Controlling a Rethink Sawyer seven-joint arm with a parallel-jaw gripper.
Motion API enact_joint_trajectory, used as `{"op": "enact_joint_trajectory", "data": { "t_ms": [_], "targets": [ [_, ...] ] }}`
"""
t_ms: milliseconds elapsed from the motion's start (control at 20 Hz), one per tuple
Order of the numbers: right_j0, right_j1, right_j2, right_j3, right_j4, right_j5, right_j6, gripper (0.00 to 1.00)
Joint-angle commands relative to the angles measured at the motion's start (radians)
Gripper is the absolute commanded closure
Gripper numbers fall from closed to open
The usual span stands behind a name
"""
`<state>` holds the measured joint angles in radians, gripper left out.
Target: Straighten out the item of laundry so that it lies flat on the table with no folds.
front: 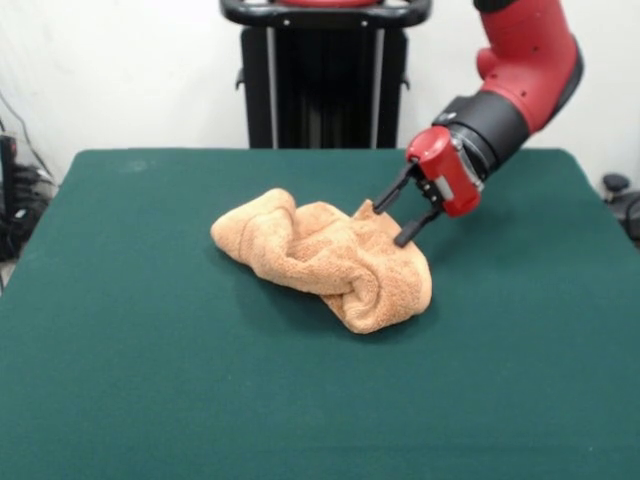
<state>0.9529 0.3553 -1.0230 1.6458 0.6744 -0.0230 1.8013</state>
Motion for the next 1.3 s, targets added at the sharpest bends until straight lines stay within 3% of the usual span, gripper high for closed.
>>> {"op": "enact_joint_trajectory", "data": {
  "t_ms": [50, 650, 1300],
  "targets": [
    [0.021, -0.002, 0.184, -0.15, 0.066, 0.144, 0.248, 0.0],
    [0.045, -0.019, 0.199, -0.145, 0.073, 0.184, 0.269, 0.0],
    [0.176, 0.026, 0.078, -0.178, 0.097, 0.452, 0.385, 0.0]
  ]
}}
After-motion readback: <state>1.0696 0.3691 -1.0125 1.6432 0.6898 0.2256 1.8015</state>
